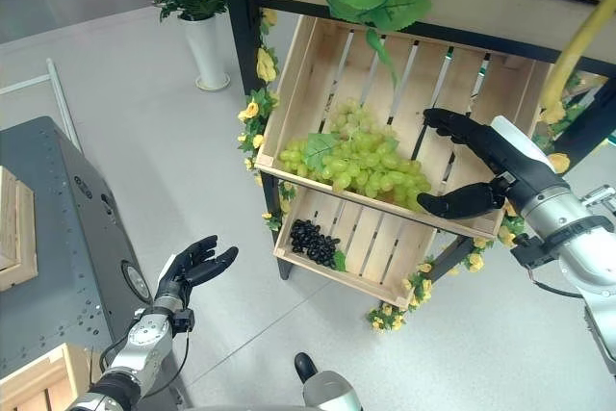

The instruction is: Pick up the fruits from the basket on one side to the basket on the other side

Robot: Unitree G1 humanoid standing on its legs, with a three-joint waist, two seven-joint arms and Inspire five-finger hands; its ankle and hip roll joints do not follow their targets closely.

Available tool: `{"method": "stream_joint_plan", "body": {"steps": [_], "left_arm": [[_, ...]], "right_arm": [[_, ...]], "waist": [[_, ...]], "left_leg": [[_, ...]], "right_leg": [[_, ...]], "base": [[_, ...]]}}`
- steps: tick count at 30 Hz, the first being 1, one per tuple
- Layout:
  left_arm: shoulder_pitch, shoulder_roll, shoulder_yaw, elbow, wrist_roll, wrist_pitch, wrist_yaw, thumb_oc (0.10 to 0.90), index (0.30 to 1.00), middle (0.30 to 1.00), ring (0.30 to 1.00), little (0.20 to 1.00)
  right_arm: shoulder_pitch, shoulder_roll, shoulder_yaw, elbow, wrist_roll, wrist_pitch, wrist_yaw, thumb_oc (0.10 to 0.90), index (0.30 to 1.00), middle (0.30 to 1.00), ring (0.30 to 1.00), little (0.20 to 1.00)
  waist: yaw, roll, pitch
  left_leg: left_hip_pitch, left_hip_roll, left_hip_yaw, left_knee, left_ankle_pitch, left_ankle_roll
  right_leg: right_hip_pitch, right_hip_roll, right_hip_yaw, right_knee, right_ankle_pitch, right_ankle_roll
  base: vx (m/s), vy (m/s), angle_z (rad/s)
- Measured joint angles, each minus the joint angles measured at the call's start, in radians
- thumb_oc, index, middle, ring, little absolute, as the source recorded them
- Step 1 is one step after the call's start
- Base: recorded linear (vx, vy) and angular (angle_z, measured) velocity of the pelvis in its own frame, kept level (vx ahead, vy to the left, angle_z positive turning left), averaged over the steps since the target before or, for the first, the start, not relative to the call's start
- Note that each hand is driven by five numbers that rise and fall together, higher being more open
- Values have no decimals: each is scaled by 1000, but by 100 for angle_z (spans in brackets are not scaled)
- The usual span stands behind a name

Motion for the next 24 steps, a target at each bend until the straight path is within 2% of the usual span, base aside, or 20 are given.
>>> {"method": "stream_joint_plan", "body": {"steps": [14, 17, 24], "left_arm": [[1, -1, 0, 1, 1, 0, 0, 800, 900, 900, 900, 900], [1, -3, -2, 2, 1, 0, 3, 800, 900, 900, 900, 900], [2, -25, -3, 12, 3, 0, 10, 800, 900, 900, 900, 900]], "right_arm": [[-24, 55, 8, -55, 151, -19, 56, 800, 900, 900, 900, 900], [-82, 79, 51, -66, 156, -19, 67, 800, 900, 900, 900, 900], [-193, 122, 211, -123, 226, -5, 107, 800, 900, 900, 900, 900]], "waist": [[9, -3, -14], [14, 1, -17], [66, 10, -25]], "left_leg": [[2, 0, 3, 0, 0, -1], [2, 0, 2, 0, 0, -1], [-1, 4, -22, 0, 7, -6]], "right_leg": [[0, 0, 2, 0, 1, 1], [1, 0, 1, 0, 2, 1], [7, -2, -25, 0, 1, -4]], "base": [[1, 0, -1], [0, 0, 0], [-36, -54, 8]]}}
